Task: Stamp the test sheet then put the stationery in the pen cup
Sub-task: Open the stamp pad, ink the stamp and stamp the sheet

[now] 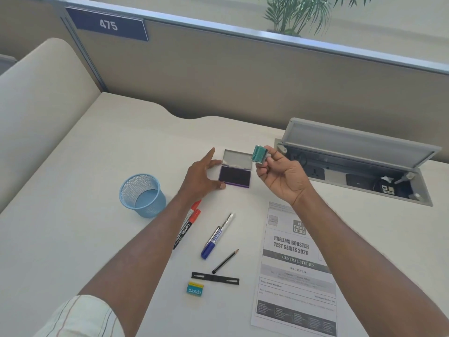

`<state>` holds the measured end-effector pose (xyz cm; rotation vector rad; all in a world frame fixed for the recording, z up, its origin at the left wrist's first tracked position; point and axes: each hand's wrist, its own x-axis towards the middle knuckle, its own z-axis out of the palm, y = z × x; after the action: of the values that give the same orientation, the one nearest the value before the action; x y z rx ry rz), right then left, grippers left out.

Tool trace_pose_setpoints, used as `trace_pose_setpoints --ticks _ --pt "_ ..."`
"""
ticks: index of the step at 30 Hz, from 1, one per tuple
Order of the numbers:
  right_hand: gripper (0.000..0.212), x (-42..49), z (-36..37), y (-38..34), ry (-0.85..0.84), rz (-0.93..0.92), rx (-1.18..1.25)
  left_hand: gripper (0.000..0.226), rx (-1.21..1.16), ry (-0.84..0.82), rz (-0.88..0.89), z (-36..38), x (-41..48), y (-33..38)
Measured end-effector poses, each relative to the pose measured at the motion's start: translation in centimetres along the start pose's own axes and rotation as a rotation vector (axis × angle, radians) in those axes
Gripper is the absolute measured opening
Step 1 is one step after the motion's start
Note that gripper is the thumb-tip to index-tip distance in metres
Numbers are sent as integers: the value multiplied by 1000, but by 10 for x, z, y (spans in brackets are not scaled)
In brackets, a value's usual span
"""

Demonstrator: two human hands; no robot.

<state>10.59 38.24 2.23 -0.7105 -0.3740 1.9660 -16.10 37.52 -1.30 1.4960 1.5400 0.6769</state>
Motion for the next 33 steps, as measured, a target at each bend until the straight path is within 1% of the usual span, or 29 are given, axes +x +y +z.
trace_pose_setpoints --ticks 2,4,5,7,9,11,14,18,23,27,31,33 --pt "35 1 0 0 21 -2 -30 112 -57 26 -14 2 -2 -2" --pt "30 3 1 -1 55 -41 -154 106 -99 51 -21 4 -4 -4" --pt "26 4 4 -1 86 -85 -299 104 -104 59 -21 5 -4 -5" --pt "21 9 11 -1 184 -211 -755 102 -93 72 -20 6 -5 -5" --pt "23 13 21 4 266 -319 -1189 101 -78 77 -19 8 -6 -5" --pt "22 17 31 13 264 -377 -1438 101 -65 80 -17 8 -7 -3" --pt "25 21 42 24 203 -412 -1686 100 -48 79 -13 7 -9 -1" --pt "29 23 48 29 147 -381 -1836 101 -48 75 -23 6 -10 0" --pt "28 25 51 29 113 -367 -1909 103 -56 76 -17 6 -10 -1" --pt "31 27 48 29 124 -373 -1899 104 -65 75 -14 6 -9 -2" --pt "40 28 44 29 157 -331 -1790 105 -64 72 -13 5 -9 -2" --pt "42 30 45 28 163 -318 -1778 106 -69 75 -15 5 -9 -2"
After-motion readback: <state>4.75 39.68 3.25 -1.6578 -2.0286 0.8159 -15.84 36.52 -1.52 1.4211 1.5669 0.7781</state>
